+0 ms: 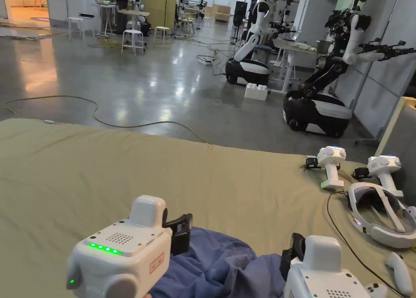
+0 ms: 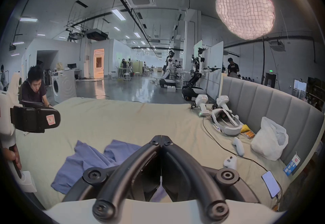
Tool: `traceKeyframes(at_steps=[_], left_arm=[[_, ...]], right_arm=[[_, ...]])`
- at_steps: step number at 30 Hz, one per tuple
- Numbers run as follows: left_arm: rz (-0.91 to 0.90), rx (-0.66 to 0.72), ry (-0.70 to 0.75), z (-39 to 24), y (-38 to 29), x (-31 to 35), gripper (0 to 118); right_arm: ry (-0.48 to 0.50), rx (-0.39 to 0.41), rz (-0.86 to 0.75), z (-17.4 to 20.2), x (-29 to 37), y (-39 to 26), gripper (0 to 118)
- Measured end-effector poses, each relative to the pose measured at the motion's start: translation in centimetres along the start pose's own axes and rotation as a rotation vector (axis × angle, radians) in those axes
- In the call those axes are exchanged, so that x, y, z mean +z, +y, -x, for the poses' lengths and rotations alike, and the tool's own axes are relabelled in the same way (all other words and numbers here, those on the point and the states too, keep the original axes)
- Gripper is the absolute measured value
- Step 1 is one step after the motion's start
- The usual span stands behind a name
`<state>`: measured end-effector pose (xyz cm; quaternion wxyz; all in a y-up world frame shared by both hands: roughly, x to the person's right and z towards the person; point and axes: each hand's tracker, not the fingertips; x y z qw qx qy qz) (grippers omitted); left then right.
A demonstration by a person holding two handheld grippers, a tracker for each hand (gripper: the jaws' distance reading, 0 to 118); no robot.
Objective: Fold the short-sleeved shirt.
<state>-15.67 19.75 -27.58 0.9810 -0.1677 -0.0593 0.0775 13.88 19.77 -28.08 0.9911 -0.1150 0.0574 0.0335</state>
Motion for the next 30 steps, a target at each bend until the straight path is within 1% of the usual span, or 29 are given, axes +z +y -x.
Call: traceKeyframes(at_steps=[1,2,3,4,5,6,8,11,14,15,17,24,25,26,28,29,30], left_arm=[[-0.015,-0.005,0.028,0.5,0.0,0.7,40],[-0.03,-0.008,0.054,1.1,0.0,1.4,21],[-0.042,-0.011,0.084,1.1,0.1,2.3,15],[-0.047,-0.01,0.12,1.4,-0.1,2.9,14],[-0.039,-0.013,0.121,1.9,-0.2,3.3,6],[-0.036,-0.013,0.114,2.5,-0.4,3.6,3],[-0.035,-0.011,0.16,3.4,-0.9,4.1,0],[-0.006,0.01,0.172,5.2,-1.7,4.0,0],[0.113,0.073,0.202,8.1,-2.6,2.0,0],[0.174,0.112,0.19,8.9,-2.6,1.0,0],[0.215,0.178,0.183,11.4,-3.1,-1.3,0],[0.478,0.257,0.173,19.4,-2.5,-13.3,0],[0.516,0.257,0.177,20.0,-2.4,-14.9,2],[0.556,0.257,0.161,20.7,-2.5,-16.6,13],[0.64,0.27,0.127,21.0,-2.8,-19.5,48],[0.674,0.279,0.115,21.3,-3.4,-20.8,59],[0.709,0.273,0.159,21.5,-4.0,-22.1,60]], right_arm=[[0.006,-0.001,-0.009,0.5,-0.1,0.3,0],[0.014,-0.008,-0.024,1.1,-0.2,0.4,0],[0.021,-0.014,-0.041,1.6,-0.2,0.6,0],[0.026,-0.018,-0.057,2.0,-0.2,0.7,0],[0.029,-0.023,-0.065,2.4,-0.2,0.9,0],[0.033,-0.029,-0.076,2.8,-0.3,1.0,0],[0.049,-0.04,-0.086,3.4,-0.4,1.3,0],[0.067,-0.039,-0.084,4.0,-1.1,1.3,0],[0.092,-0.035,-0.04,4.3,-2.1,0.8,0],[0.097,-0.032,-0.027,4.2,-2.4,0.6,0],[0.097,-0.016,-0.003,4.1,-3.1,0.0,0],[0.072,0.004,0.085,2.1,-6.0,-1.8,0],[0.065,0.003,0.096,1.7,-6.4,-2.1,0],[0.056,0.0,0.108,1.4,-6.7,-2.4,0],[0.043,0.004,0.134,0.6,-7.3,-3.1,0],[0.03,0.008,0.146,0.2,-7.6,-3.4,0],[0.019,0.012,0.155,-0.2,-7.8,-3.8,0]])
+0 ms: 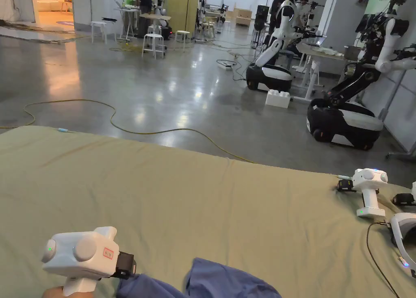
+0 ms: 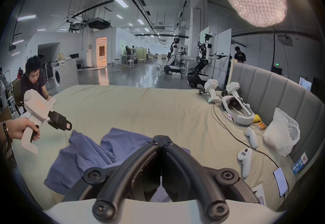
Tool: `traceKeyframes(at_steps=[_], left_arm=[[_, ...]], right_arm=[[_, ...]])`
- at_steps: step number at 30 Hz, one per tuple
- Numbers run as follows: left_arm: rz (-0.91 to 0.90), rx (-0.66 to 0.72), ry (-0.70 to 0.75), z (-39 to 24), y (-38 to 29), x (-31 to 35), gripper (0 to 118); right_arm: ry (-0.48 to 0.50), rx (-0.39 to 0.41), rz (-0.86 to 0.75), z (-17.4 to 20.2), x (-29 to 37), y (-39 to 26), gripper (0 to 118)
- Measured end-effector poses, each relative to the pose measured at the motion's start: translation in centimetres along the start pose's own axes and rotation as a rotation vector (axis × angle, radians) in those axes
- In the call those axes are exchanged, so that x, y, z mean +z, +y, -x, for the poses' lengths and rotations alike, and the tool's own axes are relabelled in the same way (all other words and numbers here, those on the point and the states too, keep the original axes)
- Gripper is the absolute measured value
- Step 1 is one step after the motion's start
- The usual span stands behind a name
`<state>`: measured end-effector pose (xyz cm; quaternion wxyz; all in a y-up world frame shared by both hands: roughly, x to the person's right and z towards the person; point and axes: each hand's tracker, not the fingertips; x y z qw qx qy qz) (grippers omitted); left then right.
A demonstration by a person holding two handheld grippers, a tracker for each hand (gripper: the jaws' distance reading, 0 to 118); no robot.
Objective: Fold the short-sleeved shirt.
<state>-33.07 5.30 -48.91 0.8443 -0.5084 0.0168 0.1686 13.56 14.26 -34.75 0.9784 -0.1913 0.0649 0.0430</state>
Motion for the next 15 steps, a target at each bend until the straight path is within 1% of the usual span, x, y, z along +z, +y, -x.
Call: traceKeyframes(at_steps=[2,4,5,6,7,8,10,11,12,13,14,15], left_arm=[[0.028,-0.003,0.047,0.4,0.0,-2.2,60],[0.06,-0.02,0.062,0.2,0.2,-4.1,60],[0.094,-0.05,0.07,-0.6,-0.4,-4.3,60],[0.112,-0.079,0.111,-1.0,-0.6,-4.9,59],[0.086,-0.093,0.114,-1.7,-0.8,-4.6,58],[0.046,-0.118,0.145,-2.5,-1.1,-4.2,50],[0.014,-0.204,0.18,-3.4,-1.4,-4.5,22],[0.009,-0.231,0.159,-3.9,-1.7,-4.5,11],[0.008,-0.253,0.161,-4.5,-2.0,-4.6,7],[0.008,-0.257,0.169,-4.4,-2.1,-4.8,6],[0.011,-0.258,0.16,-4.3,-2.3,-4.7,5],[-0.006,-0.261,0.164,-4.3,-2.4,-4.4,5]], right_arm=[[-0.02,0.005,0.021,-0.8,-0.5,-0.5,0],[-0.037,0.002,0.036,-1.6,-1.0,-0.9,0],[-0.048,0.004,0.048,-2.0,-1.3,-1.0,0],[-0.059,0.006,0.058,-2.4,-1.6,-1.2,0],[-0.067,0.005,0.064,-2.7,-1.9,-1.2,0],[-0.072,0.005,0.07,-3.0,-2.2,-1.3,0],[-0.083,0.006,0.081,-3.6,-3.1,-1.0,0],[-0.084,0.01,0.092,-3.8,-3.7,-0.7,4],[-0.075,0.02,0.122,-4.0,-4.6,-0.3,16],[-0.057,0.03,0.158,-4.1,-5.6,0.0,28],[-0.015,0.028,0.196,-4.3,-6.8,0.5,36],[0.023,0.013,0.221,-4.7,-7.9,0.8,40]])
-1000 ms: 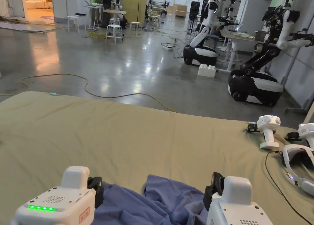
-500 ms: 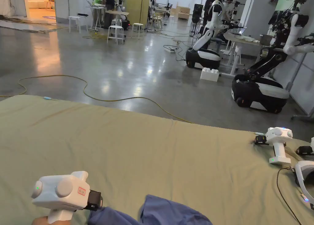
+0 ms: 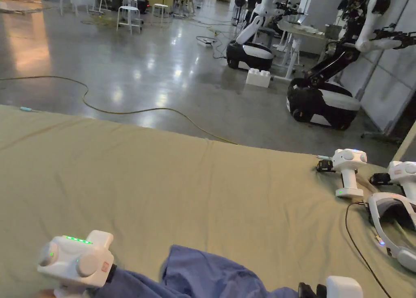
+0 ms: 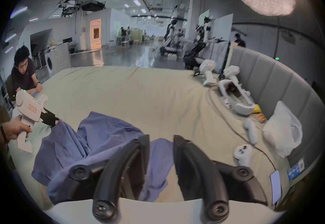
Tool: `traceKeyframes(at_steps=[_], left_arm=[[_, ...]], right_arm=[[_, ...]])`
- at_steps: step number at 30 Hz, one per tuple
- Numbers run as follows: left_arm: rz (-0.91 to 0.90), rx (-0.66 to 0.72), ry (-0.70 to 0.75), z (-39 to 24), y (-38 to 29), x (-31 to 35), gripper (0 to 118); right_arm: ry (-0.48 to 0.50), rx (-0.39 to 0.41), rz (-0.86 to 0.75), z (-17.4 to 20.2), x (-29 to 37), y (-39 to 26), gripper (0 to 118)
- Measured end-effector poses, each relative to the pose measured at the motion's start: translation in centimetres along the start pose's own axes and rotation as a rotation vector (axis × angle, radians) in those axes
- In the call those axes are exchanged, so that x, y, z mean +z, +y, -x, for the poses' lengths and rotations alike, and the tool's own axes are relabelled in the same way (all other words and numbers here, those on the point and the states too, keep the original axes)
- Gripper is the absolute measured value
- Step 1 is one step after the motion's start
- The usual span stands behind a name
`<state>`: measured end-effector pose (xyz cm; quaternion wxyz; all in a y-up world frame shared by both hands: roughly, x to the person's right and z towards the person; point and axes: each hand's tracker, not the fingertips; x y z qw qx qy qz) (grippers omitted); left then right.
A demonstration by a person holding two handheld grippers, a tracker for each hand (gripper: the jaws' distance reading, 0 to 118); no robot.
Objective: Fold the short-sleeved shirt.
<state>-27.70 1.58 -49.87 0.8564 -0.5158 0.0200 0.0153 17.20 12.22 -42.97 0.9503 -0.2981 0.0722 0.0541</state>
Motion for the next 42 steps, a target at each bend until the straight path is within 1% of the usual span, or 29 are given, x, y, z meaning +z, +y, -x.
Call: traceKeyframes(at_steps=[1,2,3,4,5,7,8,9,12,13,14,15,16,17,19,20,21,22,24,27,30,32,33,34,36,38,42], left_arm=[[-0.016,0.017,-0.008,0.3,-0.1,0.5,5],[-0.032,0.049,-0.036,0.5,-0.4,1.2,5],[-0.047,0.075,-0.059,0.7,-0.6,2.0,5],[-0.055,0.089,-0.068,0.8,-0.9,2.6,5],[-0.072,0.089,-0.065,0.8,-1.2,3.4,5],[-0.099,0.096,-0.074,1.6,-1.7,3.5,5],[-0.109,0.108,-0.089,1.7,-2.0,4.1,5],[-0.122,0.117,-0.098,1.9,-2.3,4.7,5],[-0.141,0.117,-0.1,1.9,-3.2,6.7,5],[-0.152,0.111,-0.109,2.0,-3.5,7.1,5],[-0.16,0.111,-0.111,1.7,-3.6,7.3,5],[-0.164,0.11,-0.112,1.7,-3.8,7.6,5],[-0.167,0.107,-0.111,1.8,-3.9,7.9,5],[-0.178,0.101,-0.113,2.0,-4.1,8.3,5],[-0.206,0.093,-0.105,2.0,-4.3,10.1,5],[-0.224,0.09,-0.104,2.2,-4.3,10.8,5],[-0.237,0.094,-0.097,2.5,-4.3,11.5,5],[-0.257,0.106,-0.098,2.6,-4.2,12.6,5],[-0.311,0.132,-0.1,3.6,-3.9,15.0,5],[-0.386,0.131,-0.075,5.2,-3.6,18.5,5],[-0.475,0.105,-0.006,6.9,-2.9,23.2,5],[-0.51,0.135,0.01,8.8,-2.3,26.4,5],[-0.537,0.151,0.016,9.8,-2.1,27.9,5],[-0.559,0.167,0.031,10.8,-1.6,29.2,5],[-0.592,0.175,0.064,12.6,-0.8,31.9,5],[-0.613,0.177,0.079,14.5,0.6,33.6,5],[-0.656,0.209,0.117,16.5,2.8,38.0,5]], right_arm=[[0.018,0.013,0.047,-0.2,-1.2,0.6,44],[0.019,0.037,0.103,-0.3,-2.4,1.0,52],[0.008,0.057,0.143,-0.4,-3.8,1.3,59],[-0.011,0.086,0.172,-0.4,-5.0,1.2,63],[-0.005,0.103,0.223,-0.2,-5.5,1.5,64],[-0.013,0.108,0.311,-0.3,-8.0,1.2,64],[0.002,0.088,0.354,-0.5,-9.2,0.9,64],[0.016,0.085,0.397,-1.3,-12.0,-0.3,64],[0.026,0.047,0.535,-1.7,-15.4,-1.9,64],[0.052,0.01,0.568,-1.9,-16.0,-2.6,59],[0.085,-0.025,0.54,-2.1,-15.9,-2.9,37],[0.146,-0.072,0.494,-2.4,-15.3,-2.8,9],[0.147,-0.084,0.488,-2.3,-15.0,-2.7,7],[0.095,-0.058,0.469,-1.8,-12.7,-2.2,7],[0.1,0.007,0.411,-1.6,-10.8,-1.7,7],[0.082,0.042,0.369,-1.6,-9.6,-1.3,6],[0.062,0.06,0.338,-1.4,-9.4,-1.1,6],[0.059,0.052,0.292,-1.7,-8.2,-0.4,6],[0.064,0.0,0.195,-2.6,-5.1,1.4,6],[0.023,-0.023,0.061,-3.6,-0.5,4.7,6],[0.007,-0.038,-0.057,-4.9,2.4,7.8,6],[-0.017,-0.032,-0.123,-5.8,4.9,10.2,6],[-0.022,-0.019,-0.149,-5.2,7.9,11.9,6],[-0.037,-0.015,-0.182,-5.5,9.0,13.0,6],[-0.054,-0.001,-0.213,-6.4,10.7,15.6,6],[-0.079,-0.015,-0.245,-7.7,10.7,17.4,6],[-0.084,-0.023,-0.278,-9.6,12.3,22.1,6]])
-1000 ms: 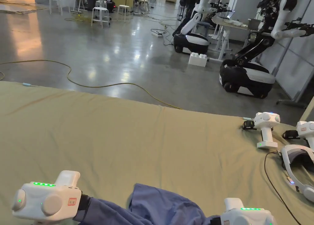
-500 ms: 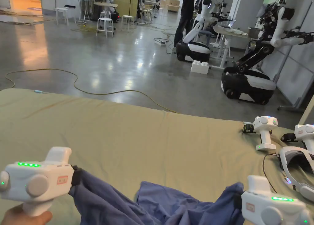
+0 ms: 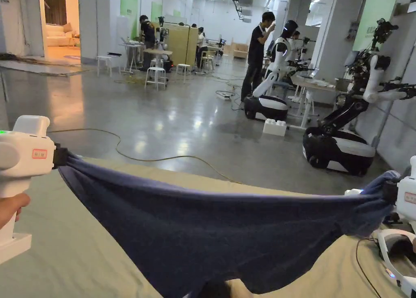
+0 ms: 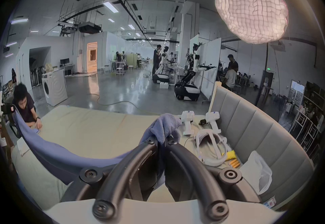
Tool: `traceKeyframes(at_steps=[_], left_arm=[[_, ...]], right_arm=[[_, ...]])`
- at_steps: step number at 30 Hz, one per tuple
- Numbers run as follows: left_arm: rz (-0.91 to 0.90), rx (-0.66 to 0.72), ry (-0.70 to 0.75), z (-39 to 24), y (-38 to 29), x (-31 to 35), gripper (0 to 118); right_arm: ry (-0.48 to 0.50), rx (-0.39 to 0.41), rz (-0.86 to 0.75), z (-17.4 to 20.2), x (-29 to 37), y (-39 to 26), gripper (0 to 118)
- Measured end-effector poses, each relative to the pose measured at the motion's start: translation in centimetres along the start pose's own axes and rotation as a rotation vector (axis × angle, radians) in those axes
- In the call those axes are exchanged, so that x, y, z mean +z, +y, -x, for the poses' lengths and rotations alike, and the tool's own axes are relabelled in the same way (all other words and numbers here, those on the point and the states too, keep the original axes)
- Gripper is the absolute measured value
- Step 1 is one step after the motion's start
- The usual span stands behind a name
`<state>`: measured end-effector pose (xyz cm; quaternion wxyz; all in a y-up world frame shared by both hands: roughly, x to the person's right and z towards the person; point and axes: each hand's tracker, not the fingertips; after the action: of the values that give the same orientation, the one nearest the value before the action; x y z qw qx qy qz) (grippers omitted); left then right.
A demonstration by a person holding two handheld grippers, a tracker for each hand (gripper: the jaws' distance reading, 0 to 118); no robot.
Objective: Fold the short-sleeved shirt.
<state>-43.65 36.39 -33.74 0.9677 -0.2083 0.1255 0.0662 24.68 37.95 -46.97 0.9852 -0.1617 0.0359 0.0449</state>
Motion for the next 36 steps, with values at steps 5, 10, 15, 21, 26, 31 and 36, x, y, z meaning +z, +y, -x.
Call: traceKeyframes(at_steps=[5,10,15,21,26,31,36], left_arm=[[-0.023,0.001,-0.001,0.9,4.5,-0.8,5],[-0.049,-0.01,-0.007,-0.3,6.2,-0.9,5],[-0.044,0.001,-0.026,-0.7,3.0,-1.3,5],[0.072,0.045,-0.048,0.5,-7.7,-1.9,5],[0.191,0.065,-0.042,1.3,-18.5,-1.1,5],[0.302,0.064,-0.03,1.8,-26.8,0.6,5],[0.398,0.073,-0.005,2.0,-32.2,1.3,5]], right_arm=[[0.001,0.004,-0.035,-0.2,0.2,4.5,6],[-0.014,0.034,-0.072,1.4,0.4,6.5,6],[-0.025,0.061,-0.072,1.8,0.2,3.8,6],[-0.022,0.066,0.03,1.6,0.9,-4.9,6],[-0.032,0.083,0.146,0.8,2.1,-14.7,6],[-0.044,0.081,0.26,1.8,6.2,-21.9,6],[-0.05,0.087,0.352,2.7,8.1,-26.8,6]])
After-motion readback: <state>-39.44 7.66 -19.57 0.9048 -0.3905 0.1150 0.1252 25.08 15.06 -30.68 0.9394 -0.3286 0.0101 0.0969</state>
